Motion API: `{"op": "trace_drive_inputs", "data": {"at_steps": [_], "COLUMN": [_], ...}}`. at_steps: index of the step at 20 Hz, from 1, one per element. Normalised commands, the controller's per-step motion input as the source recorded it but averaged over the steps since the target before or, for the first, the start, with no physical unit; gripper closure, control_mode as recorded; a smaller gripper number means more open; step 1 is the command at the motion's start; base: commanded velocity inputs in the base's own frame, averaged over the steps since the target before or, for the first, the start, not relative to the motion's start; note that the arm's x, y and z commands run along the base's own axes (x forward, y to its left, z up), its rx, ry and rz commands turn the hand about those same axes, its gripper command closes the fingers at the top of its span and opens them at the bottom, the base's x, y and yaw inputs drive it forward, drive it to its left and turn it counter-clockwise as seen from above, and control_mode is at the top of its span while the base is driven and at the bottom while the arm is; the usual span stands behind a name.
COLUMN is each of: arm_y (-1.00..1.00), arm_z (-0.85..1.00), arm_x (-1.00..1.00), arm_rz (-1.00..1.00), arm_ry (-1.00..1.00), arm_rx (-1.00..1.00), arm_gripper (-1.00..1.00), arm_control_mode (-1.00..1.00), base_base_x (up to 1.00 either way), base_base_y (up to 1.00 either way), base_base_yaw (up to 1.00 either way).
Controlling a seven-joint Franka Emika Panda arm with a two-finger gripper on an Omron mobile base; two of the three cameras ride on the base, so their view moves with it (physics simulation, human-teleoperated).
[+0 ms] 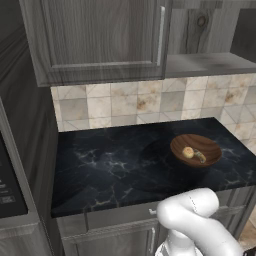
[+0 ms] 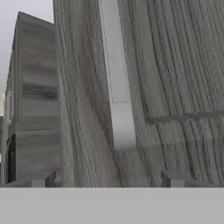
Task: Open the cabinet. Pick the peach and banana from the cabinet and place them into the bowl. Then close the cabinet.
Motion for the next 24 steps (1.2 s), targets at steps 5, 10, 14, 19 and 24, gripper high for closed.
{"op": "trace_drive_inputs", "data": {"at_steps": [5, 10, 14, 19, 24], "arm_y": [0.66, 0.32, 0.11, 0.06, 0.84], "arm_z": [-0.24, -0.11, 0.03, 0.30, 0.12], "arm_x": [1.00, 1.00, 1.00, 1.00, 1.00], "arm_rz": [0.00, 0.00, 0.00, 0.00, -0.09], "arm_ry": [-0.11, -0.01, 0.00, 0.01, -0.03], "arm_rx": [0.00, 0.02, 0.14, 0.15, -0.01], "arm_gripper": [-1.00, -1.00, -1.00, -1.00, -1.00], "arm_control_mode": [-1.00, -1.00, -1.00, -1.00, -1.00], "base_base_x": [0.00, 0.00, 0.00, 0.00, 0.00], "base_base_y": [0.00, 0.00, 0.00, 0.00, 0.00], "base_base_yaw": [0.00, 0.00, 0.00, 0.00, 0.00]}}
